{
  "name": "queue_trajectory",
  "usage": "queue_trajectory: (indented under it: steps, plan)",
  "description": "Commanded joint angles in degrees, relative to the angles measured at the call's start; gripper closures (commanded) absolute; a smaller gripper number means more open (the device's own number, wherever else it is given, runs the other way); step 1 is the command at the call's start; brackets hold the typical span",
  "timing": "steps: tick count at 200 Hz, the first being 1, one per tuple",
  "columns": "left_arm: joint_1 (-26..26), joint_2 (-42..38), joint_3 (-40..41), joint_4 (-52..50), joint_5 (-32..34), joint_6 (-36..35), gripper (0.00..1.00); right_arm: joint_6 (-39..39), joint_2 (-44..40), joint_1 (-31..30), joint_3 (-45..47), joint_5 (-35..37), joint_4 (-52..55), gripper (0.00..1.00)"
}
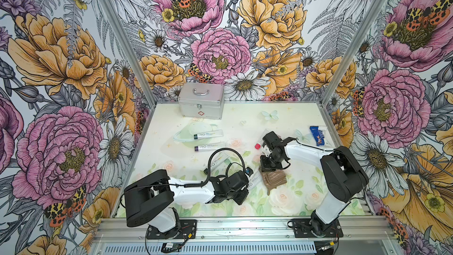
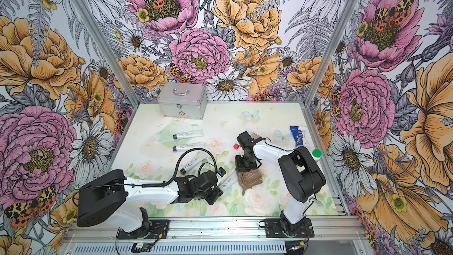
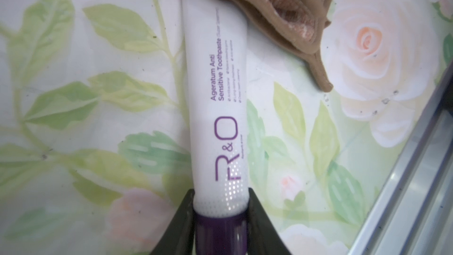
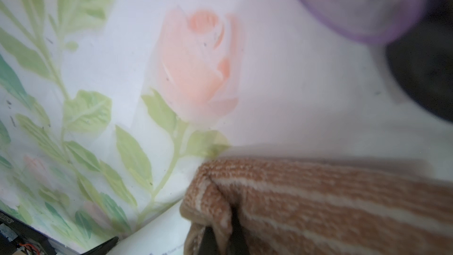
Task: Wipe the surface of the toothpaste tube
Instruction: Wipe the dirt from the toothpaste tube.
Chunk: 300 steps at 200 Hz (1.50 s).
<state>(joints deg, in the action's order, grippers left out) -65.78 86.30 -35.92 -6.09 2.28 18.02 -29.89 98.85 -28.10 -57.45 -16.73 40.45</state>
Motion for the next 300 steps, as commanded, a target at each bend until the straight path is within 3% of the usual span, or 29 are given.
queue_trajectory:
  steps: [1, 61, 101, 172, 214, 300]
  plan:
    - [0.3, -1.1, 0.8, 0.9, 0.6, -0.1, 0.68, 1.5, 2.3, 0.4, 0.7, 5.2, 1.7, 1.00]
    - [0.7, -0.7, 0.2, 0.9, 0.3, -0.8, 0.68, -2.2, -3.0, -5.8, 1.5, -1.8, 1.8, 1.00]
    - [1.0, -0.2, -0.6, 0.7, -0.1, -1.1, 0.68, -4.3, -4.2, -10.5, 3.1, -2.3, 1.4, 1.00]
    - [1.0, -1.9, 0.7, 0.5, 0.2, -0.7, 0.68, 0.8, -0.2, -1.4, 2.7, 3.5, 1.9, 1.00]
    - [1.0, -2.7, 1.3, 0.5, 0.5, -0.4, 0.68, 1.9, 1.8, 0.0, -0.1, 4.1, 2.7, 1.00]
    - [1.3, -1.4, 0.6, 0.7, 0.4, -1.1, 0.68, -4.2, -3.3, -10.7, 1.3, -0.4, 2.4, 1.00]
